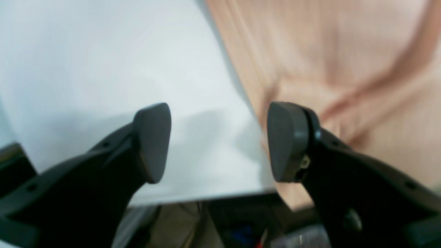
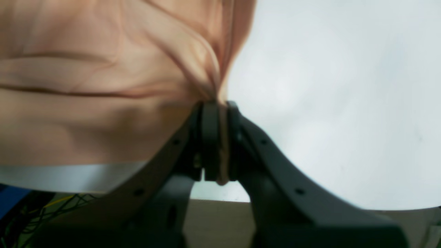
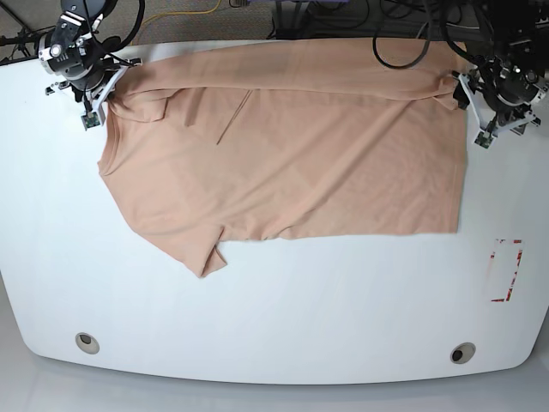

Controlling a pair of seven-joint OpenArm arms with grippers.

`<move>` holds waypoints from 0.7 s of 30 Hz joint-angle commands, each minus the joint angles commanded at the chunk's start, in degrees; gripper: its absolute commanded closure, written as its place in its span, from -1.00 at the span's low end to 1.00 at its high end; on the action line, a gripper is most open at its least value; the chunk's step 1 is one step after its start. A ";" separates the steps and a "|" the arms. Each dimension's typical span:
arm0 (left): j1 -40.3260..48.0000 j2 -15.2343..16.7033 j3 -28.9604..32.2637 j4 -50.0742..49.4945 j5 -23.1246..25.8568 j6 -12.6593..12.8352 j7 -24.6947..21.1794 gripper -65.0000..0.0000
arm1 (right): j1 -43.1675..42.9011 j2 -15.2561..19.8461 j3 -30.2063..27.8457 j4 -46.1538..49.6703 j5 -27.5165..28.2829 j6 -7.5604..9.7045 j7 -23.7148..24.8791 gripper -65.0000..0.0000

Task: Fold the T-shirt properly
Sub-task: 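Regrasp the shirt edge with the left gripper and adjust its hold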

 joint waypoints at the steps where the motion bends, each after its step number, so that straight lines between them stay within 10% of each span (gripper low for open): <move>1: 1.05 0.00 0.62 0.00 0.00 0.00 -0.09 -0.25 | 0.00 0.00 0.09 0.00 0.00 0.00 0.00 0.98; 21: 6.24 -0.26 2.99 0.97 -9.32 0.00 -0.18 -0.25 | 0.26 0.00 0.09 -0.09 0.00 0.00 0.00 0.98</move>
